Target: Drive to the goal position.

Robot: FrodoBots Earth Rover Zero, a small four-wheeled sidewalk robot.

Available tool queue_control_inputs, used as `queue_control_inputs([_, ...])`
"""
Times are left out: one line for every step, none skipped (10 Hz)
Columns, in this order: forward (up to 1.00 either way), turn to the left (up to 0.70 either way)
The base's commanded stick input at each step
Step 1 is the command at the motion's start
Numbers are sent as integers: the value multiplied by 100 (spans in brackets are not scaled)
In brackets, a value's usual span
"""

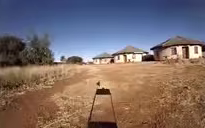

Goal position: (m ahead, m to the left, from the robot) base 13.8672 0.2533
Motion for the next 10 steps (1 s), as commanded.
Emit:
queue_control_inputs([50,0])
queue_control_inputs([50,0])
queue_control_inputs([50,0])
queue_control_inputs([50,0])
queue_control_inputs([50,0])
queue_control_inputs([50,-4])
queue_control_inputs([50,-20])
queue_control_inputs([50,-49])
queue_control_inputs([50,-20])
queue_control_inputs([50,0])
